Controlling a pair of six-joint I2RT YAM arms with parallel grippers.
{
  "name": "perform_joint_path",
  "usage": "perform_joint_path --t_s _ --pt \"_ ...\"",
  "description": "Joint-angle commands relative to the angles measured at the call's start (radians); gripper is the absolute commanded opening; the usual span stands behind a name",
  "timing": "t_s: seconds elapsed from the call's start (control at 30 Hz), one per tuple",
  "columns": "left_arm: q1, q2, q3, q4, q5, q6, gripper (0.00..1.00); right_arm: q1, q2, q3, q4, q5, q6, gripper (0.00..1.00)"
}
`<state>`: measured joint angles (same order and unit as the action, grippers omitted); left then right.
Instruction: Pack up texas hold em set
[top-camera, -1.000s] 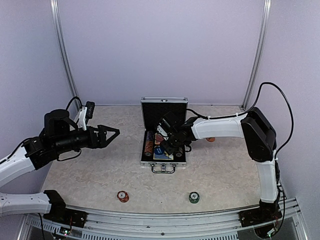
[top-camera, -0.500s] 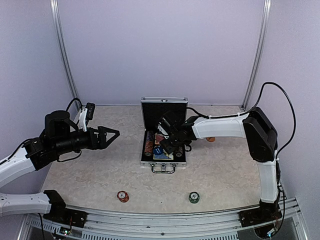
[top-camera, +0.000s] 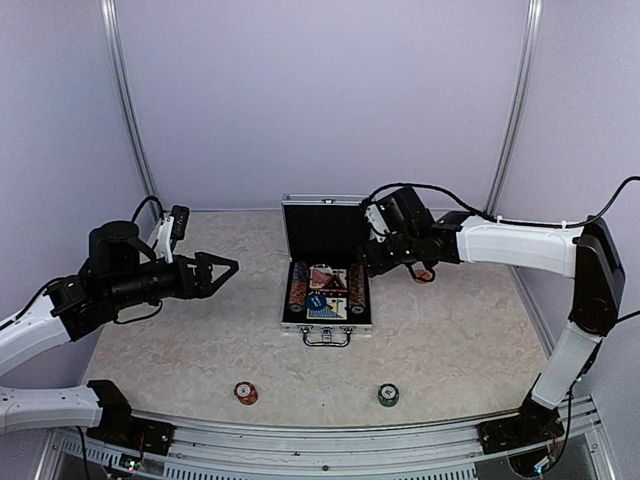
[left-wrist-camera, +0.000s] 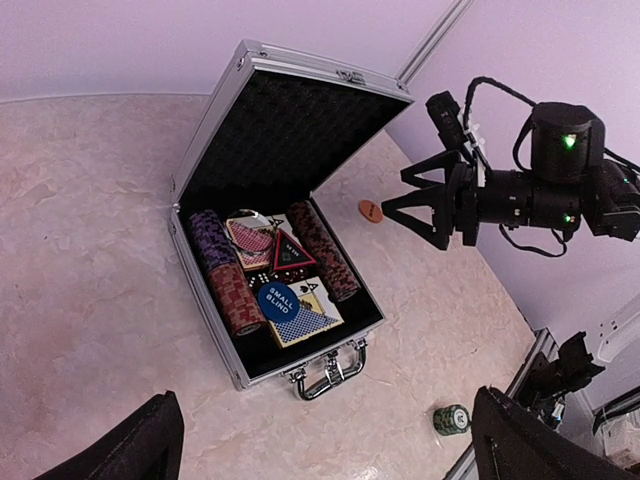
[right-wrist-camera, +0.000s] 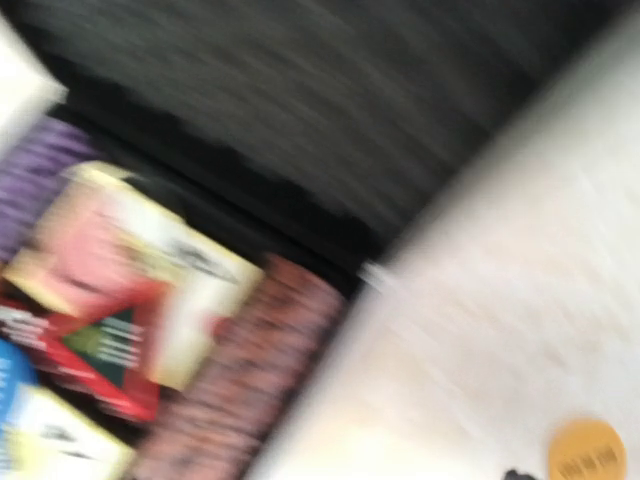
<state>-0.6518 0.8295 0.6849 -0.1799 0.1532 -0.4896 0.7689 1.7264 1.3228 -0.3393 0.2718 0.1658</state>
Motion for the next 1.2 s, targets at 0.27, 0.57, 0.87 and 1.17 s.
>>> perform_joint_path --t_s 0.27,0.57,0.87,1.17 --pt "0.006 -0.006 -0.01 0.022 0.017 -0.004 0.99 -0.244 0.04 -0.192 0.101 -0.138 0.08 0.88" --pt "0.006 -0.002 -0.018 0.029 0.02 -0.013 0.99 -0.362 0.176 -0.156 0.144 -0.171 0.104 0.89" --pt "0.006 0.015 -0.013 0.043 0.025 -0.019 0.99 -0.434 0.253 -0.114 0.173 -0.245 0.113 0.89" --pt "0.005 0.025 -0.003 0.039 0.026 -0.018 0.99 -0.443 0.306 -0.086 0.17 -0.265 0.119 0.82"
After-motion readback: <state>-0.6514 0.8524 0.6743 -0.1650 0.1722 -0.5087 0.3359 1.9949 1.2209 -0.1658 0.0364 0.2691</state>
